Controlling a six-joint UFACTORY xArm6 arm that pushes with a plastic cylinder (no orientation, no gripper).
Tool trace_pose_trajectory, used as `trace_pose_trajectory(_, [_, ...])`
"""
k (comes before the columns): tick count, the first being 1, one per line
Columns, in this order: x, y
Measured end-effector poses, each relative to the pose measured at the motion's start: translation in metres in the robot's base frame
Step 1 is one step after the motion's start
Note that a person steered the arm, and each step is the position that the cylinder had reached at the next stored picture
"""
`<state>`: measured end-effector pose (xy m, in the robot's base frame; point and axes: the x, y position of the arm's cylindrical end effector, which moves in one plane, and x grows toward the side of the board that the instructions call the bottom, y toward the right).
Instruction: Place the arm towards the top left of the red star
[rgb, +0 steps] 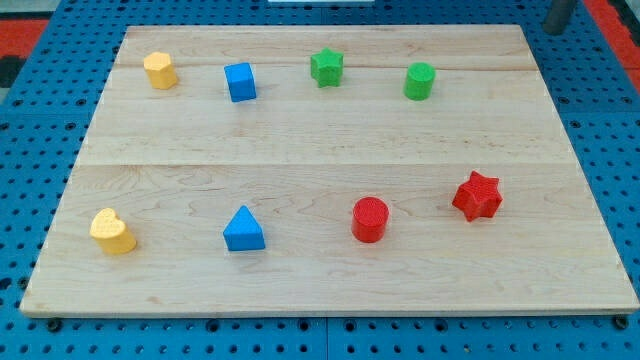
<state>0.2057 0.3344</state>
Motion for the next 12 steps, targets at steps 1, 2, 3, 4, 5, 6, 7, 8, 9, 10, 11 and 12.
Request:
trace_pose_trajectory(1, [0.078, -0.018])
trace_pose_trajectory(2, [0.136, -0.049])
trace_pose_trajectory(3, [0.203, -0.063])
trace_pose_trajectory(4, [0.249, -0.082])
trace_pose_trajectory(5, [0.256, -0.104])
trace_pose_trajectory(6, [0.262, -0.114])
trace_pose_trajectory(7, [0.22, -0.17])
trace_pose_trajectory(8, [0.208, -0.235])
trace_pose_trajectory(9, [0.216, -0.238])
trace_pose_trajectory(10, [0.289, -0.211])
trace_pose_trajectory(11, [0.275, -0.204])
trace_pose_trajectory(12, [0.261, -0.199])
